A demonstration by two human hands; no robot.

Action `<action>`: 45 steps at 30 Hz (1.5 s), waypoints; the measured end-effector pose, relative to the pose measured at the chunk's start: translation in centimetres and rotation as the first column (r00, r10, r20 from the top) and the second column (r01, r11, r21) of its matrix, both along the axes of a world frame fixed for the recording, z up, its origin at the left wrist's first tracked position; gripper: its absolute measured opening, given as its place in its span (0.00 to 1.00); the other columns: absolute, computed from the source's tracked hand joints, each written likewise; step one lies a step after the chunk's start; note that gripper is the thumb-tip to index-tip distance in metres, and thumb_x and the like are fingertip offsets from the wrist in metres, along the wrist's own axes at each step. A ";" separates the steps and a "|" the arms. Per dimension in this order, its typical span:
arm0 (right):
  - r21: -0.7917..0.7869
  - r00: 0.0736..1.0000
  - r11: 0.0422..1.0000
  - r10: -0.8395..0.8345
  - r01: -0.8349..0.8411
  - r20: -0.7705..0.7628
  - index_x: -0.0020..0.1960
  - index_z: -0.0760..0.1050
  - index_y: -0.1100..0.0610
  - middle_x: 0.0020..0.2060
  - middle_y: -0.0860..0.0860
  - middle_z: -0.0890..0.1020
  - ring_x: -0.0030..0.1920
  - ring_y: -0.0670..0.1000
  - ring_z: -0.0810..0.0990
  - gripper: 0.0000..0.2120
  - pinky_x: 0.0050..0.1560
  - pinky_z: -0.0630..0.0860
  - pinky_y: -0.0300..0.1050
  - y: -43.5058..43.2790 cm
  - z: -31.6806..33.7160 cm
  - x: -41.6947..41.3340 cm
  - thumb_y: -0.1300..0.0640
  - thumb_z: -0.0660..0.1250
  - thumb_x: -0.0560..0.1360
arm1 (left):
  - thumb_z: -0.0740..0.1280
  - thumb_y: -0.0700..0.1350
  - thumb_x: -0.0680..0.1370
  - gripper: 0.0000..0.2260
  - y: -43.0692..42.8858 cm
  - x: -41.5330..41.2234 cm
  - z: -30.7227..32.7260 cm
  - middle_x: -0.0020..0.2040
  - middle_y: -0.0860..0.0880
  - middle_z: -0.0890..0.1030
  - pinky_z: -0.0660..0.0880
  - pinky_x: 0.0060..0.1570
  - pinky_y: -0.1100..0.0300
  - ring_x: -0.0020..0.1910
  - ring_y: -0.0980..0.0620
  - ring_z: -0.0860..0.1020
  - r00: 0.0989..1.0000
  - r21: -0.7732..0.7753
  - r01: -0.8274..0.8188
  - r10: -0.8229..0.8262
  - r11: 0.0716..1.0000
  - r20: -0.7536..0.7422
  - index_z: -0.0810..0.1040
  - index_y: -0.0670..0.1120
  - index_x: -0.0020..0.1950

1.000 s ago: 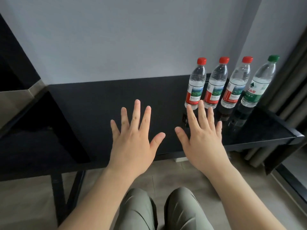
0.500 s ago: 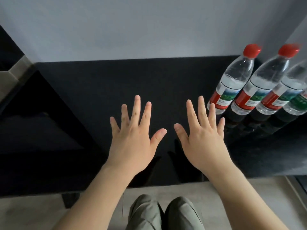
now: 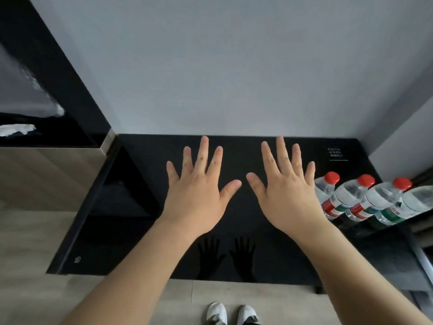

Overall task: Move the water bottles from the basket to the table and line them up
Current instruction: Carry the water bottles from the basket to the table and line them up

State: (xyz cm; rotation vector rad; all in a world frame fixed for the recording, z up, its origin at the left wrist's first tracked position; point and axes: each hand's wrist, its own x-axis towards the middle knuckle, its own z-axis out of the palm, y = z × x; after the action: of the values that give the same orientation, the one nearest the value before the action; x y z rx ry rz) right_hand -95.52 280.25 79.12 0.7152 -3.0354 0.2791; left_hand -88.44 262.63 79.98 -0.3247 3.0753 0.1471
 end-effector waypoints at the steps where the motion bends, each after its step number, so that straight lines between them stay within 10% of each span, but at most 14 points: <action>1: 0.007 1.000 1.000 0.005 -0.005 0.008 0.84 0.37 0.49 0.83 0.52 0.36 0.82 0.62 0.35 0.37 0.79 0.42 0.68 -0.4 0.4 0.0 0.33 0.41 0.82 | 0.38 0.71 0.78 0.37 -0.2 0.2 0.5 0.81 0.49 0.29 0.48 0.78 0.32 0.82 0.39 0.39 1.000 0.004 -0.003 0.003 1.000 0.003 0.35 0.54 0.82; 16: 0.035 0.919 0.919 0.391 -0.392 0.044 0.83 0.33 0.48 0.82 0.52 0.33 0.81 0.61 0.34 0.36 0.78 0.43 0.67 -10.2 2.1 -1.3 0.33 0.39 0.82 | 0.35 0.70 0.76 0.38 -5.5 5.9 2.4 0.81 0.49 0.29 0.48 0.78 0.34 0.82 0.42 0.39 0.907 -0.006 -0.418 0.418 0.908 0.055 0.34 0.55 0.82; 36: -0.070 0.338 0.348 0.932 -0.935 0.129 0.83 0.34 0.44 0.82 0.48 0.33 0.81 0.57 0.31 0.36 0.80 0.39 0.67 -27.0 2.3 13.6 0.32 0.41 0.81 | 0.37 0.71 0.77 0.37 -7.9 26.5 2.7 0.81 0.49 0.30 0.48 0.78 0.34 0.82 0.42 0.39 0.315 0.032 -0.949 0.947 0.314 0.066 0.34 0.56 0.82; 45: -0.027 0.255 0.259 0.962 -0.966 0.102 0.83 0.34 0.44 0.81 0.47 0.31 0.81 0.56 0.30 0.35 0.79 0.36 0.66 -36.4 1.4 23.6 0.32 0.42 0.82 | 0.36 0.72 0.76 0.38 -15.3 36.9 0.7 0.81 0.49 0.31 0.50 0.78 0.35 0.82 0.42 0.40 0.192 0.060 -0.980 0.980 0.189 0.059 0.33 0.57 0.82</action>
State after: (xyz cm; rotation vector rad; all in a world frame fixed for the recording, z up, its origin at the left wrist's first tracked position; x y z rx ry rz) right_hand -71.90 243.90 80.50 2.5784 -2.1212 0.2190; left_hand -51.58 247.30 80.72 -2.2406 2.1955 0.2921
